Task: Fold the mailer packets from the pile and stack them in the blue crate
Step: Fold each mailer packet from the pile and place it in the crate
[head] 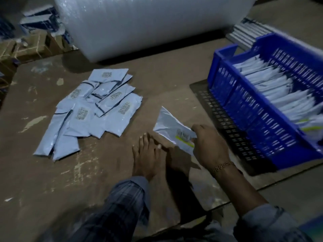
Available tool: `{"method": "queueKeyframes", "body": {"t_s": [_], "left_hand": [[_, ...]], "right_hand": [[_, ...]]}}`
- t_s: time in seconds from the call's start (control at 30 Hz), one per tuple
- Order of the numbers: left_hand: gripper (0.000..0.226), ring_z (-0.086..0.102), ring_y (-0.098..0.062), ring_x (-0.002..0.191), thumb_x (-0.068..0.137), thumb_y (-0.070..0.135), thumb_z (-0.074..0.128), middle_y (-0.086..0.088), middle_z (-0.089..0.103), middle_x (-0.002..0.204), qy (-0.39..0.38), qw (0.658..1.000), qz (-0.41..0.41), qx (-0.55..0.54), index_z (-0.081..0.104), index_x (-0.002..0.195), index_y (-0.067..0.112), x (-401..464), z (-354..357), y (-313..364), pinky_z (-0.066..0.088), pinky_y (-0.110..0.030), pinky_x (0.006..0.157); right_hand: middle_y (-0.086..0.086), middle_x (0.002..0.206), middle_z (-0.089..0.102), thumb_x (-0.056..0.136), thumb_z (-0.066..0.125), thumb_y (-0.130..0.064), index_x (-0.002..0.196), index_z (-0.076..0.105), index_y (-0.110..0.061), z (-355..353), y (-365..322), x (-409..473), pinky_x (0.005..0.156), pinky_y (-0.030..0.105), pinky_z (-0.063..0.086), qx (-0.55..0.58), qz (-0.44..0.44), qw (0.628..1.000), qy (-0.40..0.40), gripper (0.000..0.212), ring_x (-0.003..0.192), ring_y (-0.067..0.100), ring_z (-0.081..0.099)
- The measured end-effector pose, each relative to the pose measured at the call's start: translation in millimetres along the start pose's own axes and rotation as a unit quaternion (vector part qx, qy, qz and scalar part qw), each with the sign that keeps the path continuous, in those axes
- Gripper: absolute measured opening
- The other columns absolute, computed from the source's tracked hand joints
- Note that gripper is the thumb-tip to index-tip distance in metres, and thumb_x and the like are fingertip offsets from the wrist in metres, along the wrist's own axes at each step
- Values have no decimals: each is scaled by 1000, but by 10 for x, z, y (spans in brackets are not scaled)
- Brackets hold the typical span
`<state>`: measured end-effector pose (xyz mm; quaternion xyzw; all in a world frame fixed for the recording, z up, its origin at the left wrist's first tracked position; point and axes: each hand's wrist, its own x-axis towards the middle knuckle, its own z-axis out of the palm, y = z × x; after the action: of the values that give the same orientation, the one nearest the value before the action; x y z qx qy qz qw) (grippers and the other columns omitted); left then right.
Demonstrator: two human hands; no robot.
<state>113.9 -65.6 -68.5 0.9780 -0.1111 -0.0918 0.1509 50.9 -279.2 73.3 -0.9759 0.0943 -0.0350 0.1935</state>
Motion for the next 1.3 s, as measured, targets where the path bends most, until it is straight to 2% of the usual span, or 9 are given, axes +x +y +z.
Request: {"method": "queueKeyframes", "body": {"t_s": [0.1,0.23,0.37,0.47,0.53,0.77,1.0,1.1,1.3], "left_hand": [[69,2,-32,164,105,46,18,-10,7,177,-53,997,29,50,21,168,18,200,71,482,7,-60,127],[76,39,-40,152,98,53,21,-16,35,169,-75,995,41,47,41,162,16,428,259,1107,36,-63,116],[79,0,-24,164,98,63,5,1,-1,178,-88,993,44,66,10,169,29,589,399,1754,7,-51,128],[68,3,-28,163,108,55,29,-2,4,178,-76,996,32,45,16,169,27,659,555,2054,6,-55,128],[74,9,-36,161,102,57,21,-9,11,176,-63,997,-13,48,20,168,24,683,666,2216,10,-61,127],[67,-14,-36,161,111,50,18,-9,-14,176,-44,997,-53,34,-3,169,23,644,858,2507,1,-66,126],[69,-14,-35,161,110,51,21,-6,-17,176,-52,996,-66,41,-6,168,28,719,909,2457,0,-66,125],[71,-21,-30,161,110,55,19,-4,-22,175,-63,996,-67,22,-12,168,29,697,859,2455,-5,-62,127],[72,-22,-28,161,110,58,19,-3,-23,175,-70,995,-70,19,-12,168,29,701,852,2455,-6,-61,127]], "right_hand": [[1,102,70,85,76,-10,102,68,-22,-579,202,75,74,44,56,50,-17,997,64,22,95,27,64],[10,105,72,84,64,2,108,69,-13,-1320,534,124,77,45,57,75,-90,983,143,29,97,36,64],[13,98,68,92,62,-1,103,69,-9,-2036,1161,182,74,38,47,43,-121,978,163,16,93,35,61],[11,98,70,94,65,-1,102,71,-10,-2436,1691,218,75,33,40,27,-93,979,180,13,92,33,63],[14,100,72,93,66,-1,104,73,-9,-2609,2056,254,78,38,44,15,-66,982,175,15,95,37,64],[24,99,75,89,72,-4,105,78,-13,-2839,3317,486,82,47,53,-111,0,992,56,19,97,46,67],[-6,92,79,84,72,-9,94,83,-32,-2212,3490,685,78,32,59,-183,-39,958,-215,28,91,18,74],[0,101,77,87,69,-11,104,81,-36,-1936,3469,699,70,30,53,-256,-54,933,-246,33,97,24,72],[5,122,67,94,65,-22,116,74,-32,-1799,3478,677,88,34,54,-331,-57,910,-242,26,109,27,68]]}}
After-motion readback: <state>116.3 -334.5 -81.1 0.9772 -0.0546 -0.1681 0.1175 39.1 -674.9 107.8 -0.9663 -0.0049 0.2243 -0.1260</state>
